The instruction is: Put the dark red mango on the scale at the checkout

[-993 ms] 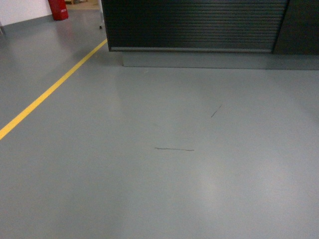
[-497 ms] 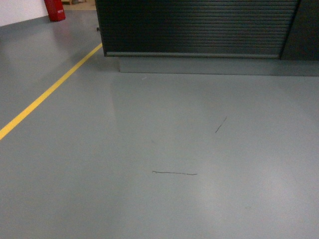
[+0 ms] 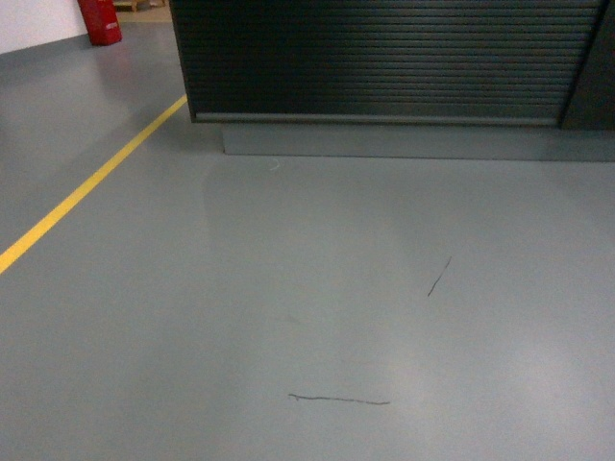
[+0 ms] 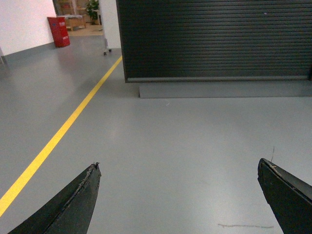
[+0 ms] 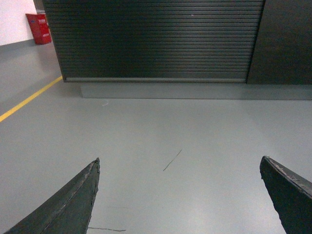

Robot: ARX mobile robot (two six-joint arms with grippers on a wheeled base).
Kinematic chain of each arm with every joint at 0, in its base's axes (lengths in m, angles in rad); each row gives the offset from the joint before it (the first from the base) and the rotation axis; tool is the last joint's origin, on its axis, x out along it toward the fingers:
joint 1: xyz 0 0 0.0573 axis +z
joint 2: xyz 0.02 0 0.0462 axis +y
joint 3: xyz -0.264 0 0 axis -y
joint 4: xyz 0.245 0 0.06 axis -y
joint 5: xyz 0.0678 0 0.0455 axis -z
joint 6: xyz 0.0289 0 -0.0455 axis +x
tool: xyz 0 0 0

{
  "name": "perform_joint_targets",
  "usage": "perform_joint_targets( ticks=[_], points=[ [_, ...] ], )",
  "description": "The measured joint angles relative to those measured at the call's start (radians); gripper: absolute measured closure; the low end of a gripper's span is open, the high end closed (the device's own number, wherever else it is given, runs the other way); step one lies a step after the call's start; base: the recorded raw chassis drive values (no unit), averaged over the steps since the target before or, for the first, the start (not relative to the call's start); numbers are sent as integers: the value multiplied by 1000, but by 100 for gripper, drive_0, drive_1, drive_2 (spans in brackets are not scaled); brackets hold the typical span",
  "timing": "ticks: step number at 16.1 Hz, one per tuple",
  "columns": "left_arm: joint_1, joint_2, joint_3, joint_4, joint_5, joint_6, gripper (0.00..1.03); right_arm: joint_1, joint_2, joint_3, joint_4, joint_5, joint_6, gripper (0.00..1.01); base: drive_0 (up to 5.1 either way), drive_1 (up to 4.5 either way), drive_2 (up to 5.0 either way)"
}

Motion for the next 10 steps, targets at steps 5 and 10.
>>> perform_joint_targets(
  ticks=[5, 10],
  points=[
    [0, 0, 0, -5, -1, 0, 5, 0, 0, 0, -1, -1, 0, 3, -3, 430, -436],
    [0, 0, 0, -5, -3, 0, 5, 0, 0, 0, 3, 0, 0, 3, 1, 434, -433]
  ],
)
